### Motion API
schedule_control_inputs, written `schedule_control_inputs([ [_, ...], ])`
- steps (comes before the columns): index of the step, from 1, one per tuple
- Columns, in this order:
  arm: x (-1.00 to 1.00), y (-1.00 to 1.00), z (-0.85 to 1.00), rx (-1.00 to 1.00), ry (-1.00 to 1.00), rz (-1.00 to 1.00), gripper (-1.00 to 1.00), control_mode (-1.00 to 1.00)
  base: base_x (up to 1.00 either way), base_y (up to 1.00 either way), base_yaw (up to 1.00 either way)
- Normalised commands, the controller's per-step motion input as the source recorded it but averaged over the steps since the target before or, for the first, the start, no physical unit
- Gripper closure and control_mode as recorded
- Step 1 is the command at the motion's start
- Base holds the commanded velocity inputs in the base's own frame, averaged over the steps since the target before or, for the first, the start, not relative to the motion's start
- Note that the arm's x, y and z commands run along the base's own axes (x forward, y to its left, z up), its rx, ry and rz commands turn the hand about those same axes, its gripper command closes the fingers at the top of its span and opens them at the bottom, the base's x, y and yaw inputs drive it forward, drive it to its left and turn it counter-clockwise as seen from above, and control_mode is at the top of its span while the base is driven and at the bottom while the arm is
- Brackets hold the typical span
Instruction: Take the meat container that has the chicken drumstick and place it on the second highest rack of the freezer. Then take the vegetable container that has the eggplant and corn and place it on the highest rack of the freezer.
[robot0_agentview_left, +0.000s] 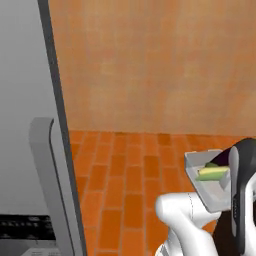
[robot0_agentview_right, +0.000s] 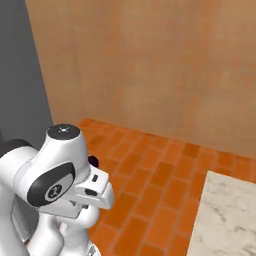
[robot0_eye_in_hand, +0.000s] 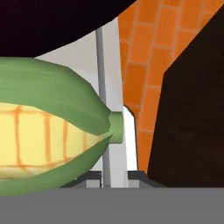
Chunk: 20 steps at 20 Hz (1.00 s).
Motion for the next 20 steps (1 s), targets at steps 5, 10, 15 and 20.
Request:
schedule_control_inputs([
  [5, 0.00, 0.00, 0.00, 0.00, 0.00, 0.00, 1.00, 1.00, 0.99, -0.32, 0.69],
  [10, 0.00, 0.00, 0.00, 0.00, 0.00, 0.00, 1.00, 1.00, 0.53, -0.12, 0.91],
  [15, 0.00, 0.00, 0.00, 0.00, 0.00, 0.00, 1.00, 1.00, 0.05, -0.08, 1.00],
  [20, 0.00, 0.00, 0.00, 0.00, 0.00, 0.00, 1.00, 1.00, 0.14, -0.23, 0.92],
])
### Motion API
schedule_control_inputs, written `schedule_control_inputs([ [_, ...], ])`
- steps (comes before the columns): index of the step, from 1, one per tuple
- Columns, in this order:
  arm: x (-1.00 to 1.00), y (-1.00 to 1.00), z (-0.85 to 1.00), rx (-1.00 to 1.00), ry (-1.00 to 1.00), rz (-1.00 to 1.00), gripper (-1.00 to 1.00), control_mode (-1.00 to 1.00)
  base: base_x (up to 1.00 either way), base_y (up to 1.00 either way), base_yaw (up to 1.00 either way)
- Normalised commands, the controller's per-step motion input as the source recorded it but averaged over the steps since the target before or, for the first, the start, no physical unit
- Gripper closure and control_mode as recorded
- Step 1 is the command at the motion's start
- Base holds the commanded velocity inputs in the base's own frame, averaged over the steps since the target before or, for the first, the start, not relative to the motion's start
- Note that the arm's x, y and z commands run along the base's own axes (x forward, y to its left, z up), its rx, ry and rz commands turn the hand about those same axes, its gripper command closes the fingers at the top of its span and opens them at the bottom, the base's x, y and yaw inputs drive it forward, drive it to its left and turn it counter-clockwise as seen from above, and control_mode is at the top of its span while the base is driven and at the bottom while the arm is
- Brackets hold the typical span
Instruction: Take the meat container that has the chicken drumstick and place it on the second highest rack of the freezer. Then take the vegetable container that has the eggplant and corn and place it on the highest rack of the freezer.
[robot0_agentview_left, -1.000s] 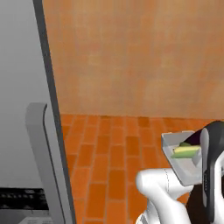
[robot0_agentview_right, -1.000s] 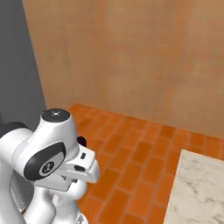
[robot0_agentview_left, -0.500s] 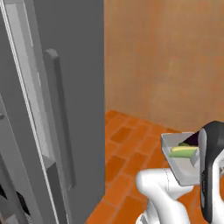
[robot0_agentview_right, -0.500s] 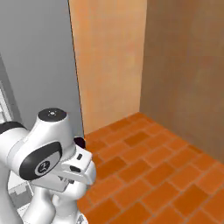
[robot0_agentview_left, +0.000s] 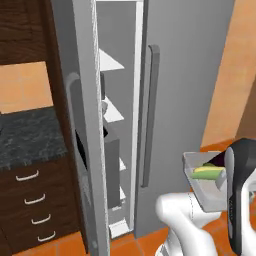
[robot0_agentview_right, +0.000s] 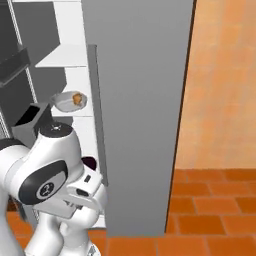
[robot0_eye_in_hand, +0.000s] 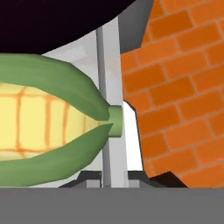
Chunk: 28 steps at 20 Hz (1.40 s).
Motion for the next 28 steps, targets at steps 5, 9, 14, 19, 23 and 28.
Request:
schedule_control_inputs([
  [5, 0.00, 0.00, 0.00, 0.00, 0.00, 0.00, 1.00, 1.00, 0.03, -0.43, 0.61],
  [9, 0.00, 0.00, 0.00, 0.00, 0.00, 0.00, 1.00, 1.00, 0.03, -0.32, 0.59],
  [14, 0.00, 0.00, 0.00, 0.00, 0.00, 0.00, 1.00, 1.00, 0.38, -0.27, 0.36],
  [19, 0.00, 0.00, 0.00, 0.00, 0.00, 0.00, 1.00, 1.00, 0.57, -0.27, 0.21],
  [23, 0.00, 0.00, 0.00, 0.00, 0.00, 0.00, 1.00, 1.00, 0.19, -0.12, 0.17],
  [28, 0.00, 0.00, 0.00, 0.00, 0.00, 0.00, 1.00, 1.00, 0.45, -0.28, 0.05],
])
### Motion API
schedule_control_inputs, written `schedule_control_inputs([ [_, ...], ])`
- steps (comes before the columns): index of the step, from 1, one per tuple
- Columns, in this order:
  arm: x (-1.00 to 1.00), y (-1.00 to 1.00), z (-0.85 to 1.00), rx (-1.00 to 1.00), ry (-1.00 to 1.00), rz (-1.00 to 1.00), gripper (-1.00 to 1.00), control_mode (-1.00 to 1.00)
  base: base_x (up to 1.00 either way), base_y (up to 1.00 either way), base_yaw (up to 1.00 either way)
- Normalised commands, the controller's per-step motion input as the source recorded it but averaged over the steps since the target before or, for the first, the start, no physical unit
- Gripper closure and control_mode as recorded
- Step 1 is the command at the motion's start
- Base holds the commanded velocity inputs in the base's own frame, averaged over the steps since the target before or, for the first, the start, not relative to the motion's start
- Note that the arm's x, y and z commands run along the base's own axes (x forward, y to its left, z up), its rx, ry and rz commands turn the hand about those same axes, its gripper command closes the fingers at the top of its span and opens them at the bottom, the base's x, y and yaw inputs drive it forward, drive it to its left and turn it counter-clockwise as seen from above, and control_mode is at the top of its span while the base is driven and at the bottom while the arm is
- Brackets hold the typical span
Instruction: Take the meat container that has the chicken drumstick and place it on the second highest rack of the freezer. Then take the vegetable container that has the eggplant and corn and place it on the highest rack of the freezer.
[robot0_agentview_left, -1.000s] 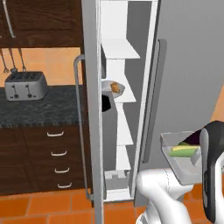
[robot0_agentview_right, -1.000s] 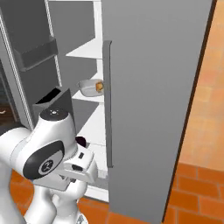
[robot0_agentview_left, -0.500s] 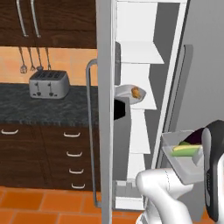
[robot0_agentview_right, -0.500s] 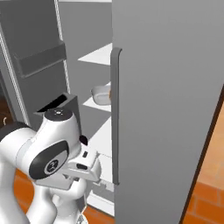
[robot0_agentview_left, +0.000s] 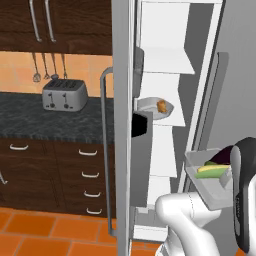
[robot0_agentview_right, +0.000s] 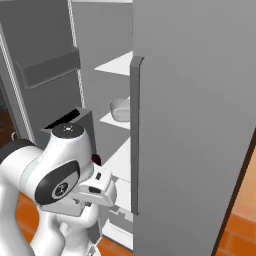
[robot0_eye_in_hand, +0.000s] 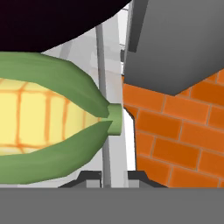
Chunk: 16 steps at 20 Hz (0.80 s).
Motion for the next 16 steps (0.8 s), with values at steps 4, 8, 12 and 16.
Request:
schedule_control_inputs([
  [4, 0.00, 0.00, 0.00, 0.00, 0.00, 0.00, 1.00, 1.00, 0.09, -0.57, 0.00],
  [8, 0.00, 0.00, 0.00, 0.00, 0.00, 0.00, 1.00, 1.00, 0.00, -0.50, 0.00],
  [12, 0.00, 0.00, 0.00, 0.00, 0.00, 0.00, 1.00, 1.00, 0.03, -0.24, 0.00],
  [16, 0.00, 0.00, 0.00, 0.00, 0.00, 0.00, 1.00, 1.00, 0.00, -0.16, 0.00],
])
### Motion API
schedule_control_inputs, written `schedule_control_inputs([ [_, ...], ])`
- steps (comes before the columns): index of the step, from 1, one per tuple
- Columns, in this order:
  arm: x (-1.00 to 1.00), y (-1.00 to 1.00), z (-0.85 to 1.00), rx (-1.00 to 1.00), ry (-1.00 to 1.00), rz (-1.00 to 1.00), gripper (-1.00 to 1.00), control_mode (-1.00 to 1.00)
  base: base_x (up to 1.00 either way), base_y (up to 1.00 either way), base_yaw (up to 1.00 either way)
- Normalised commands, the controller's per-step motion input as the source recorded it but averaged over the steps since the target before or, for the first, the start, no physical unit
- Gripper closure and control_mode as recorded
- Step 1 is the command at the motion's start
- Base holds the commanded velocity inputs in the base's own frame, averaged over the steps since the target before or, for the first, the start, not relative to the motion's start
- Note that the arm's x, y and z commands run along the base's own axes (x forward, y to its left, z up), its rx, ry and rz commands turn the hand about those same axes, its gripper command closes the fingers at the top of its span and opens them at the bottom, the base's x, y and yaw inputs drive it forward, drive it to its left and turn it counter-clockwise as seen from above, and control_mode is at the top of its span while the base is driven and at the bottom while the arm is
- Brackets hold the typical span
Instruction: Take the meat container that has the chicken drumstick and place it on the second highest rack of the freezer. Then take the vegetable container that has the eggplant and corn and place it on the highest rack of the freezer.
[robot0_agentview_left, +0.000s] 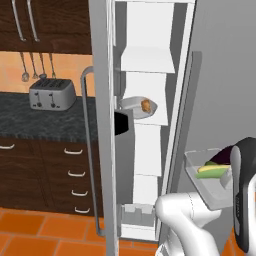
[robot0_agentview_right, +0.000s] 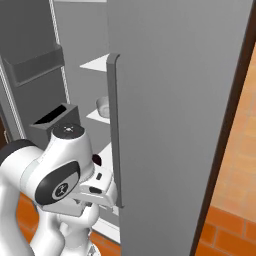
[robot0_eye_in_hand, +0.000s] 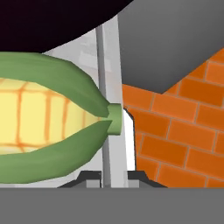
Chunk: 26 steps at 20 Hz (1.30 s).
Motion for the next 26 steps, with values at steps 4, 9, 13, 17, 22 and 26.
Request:
schedule_control_inputs([
  [4, 0.00, 0.00, 0.00, 0.00, 0.00, 0.00, 1.00, 1.00, -0.10, -0.05, -0.03],
  [9, 0.00, 0.00, 0.00, 0.00, 0.00, 0.00, 1.00, 1.00, -0.31, 0.00, -0.05],
  [13, 0.00, 0.00, 0.00, 0.00, 0.00, 0.00, 1.00, 1.00, -0.02, -0.13, -0.07],
  [17, 0.00, 0.00, 0.00, 0.00, 0.00, 0.00, 1.00, 1.00, -0.03, -0.78, 0.00],
  [22, 0.00, 0.00, 0.00, 0.00, 0.00, 0.00, 1.00, 1.00, -0.11, -0.57, 0.00],
  [26, 0.00, 0.00, 0.00, 0.00, 0.00, 0.00, 1.00, 1.00, 0.26, 0.46, 0.00],
])
